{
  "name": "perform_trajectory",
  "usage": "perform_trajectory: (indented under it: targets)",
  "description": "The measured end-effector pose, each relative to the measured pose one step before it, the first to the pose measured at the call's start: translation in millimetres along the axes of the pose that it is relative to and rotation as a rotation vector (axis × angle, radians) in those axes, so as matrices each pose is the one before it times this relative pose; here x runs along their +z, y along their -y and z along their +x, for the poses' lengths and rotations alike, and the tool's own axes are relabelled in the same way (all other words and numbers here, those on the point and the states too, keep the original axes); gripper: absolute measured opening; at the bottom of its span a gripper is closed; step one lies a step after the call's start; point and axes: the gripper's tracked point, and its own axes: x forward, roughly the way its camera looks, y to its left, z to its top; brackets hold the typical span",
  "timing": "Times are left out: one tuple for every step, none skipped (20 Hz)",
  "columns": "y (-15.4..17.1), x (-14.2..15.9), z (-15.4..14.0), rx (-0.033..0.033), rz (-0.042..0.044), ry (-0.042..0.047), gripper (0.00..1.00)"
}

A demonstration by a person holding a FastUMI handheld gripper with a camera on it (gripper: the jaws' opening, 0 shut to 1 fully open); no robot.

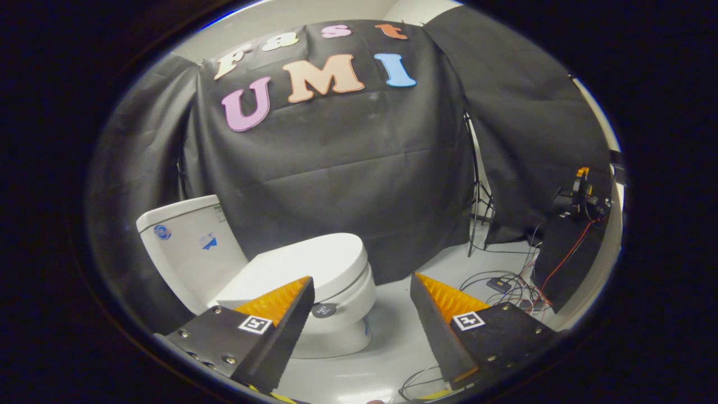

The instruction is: Open the toilet lid.

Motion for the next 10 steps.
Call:
perform_trajectory:
  targets:
    - [-2.89,-1.36,3.58,0.00583,0.00717,-0.00675,1.0]
    - [-3.52,0.12,2.95,0.00728,0.01074,-0.00381,1.0]
    - [-3.54,-1.33,3.67,0.00673,0.00902,-0.00655,1.0]
    - [-2.81,-1.68,4.42,0.00528,0.00912,-0.00908,1.0]
    - [-1.75,-3.17,5.43,0.00219,0.00787,-0.01618,1.0]
    - [-0.13,-3.6,6.17,-0.00163,0.01176,-0.01713,1.0]
    - [0.31,-2.9,5.24,0.00042,0.02044,-0.01031,1.0]
    - [2.07,-2.98,5.99,-0.00299,0.02769,-0.00943,1.0]
    - [1.03,-5.46,6.54,-0.00062,0.03048,-0.01657,1.0]
    - [2.44,-8.11,7.02,-0.00823,0.02756,-0.02981,1.0]
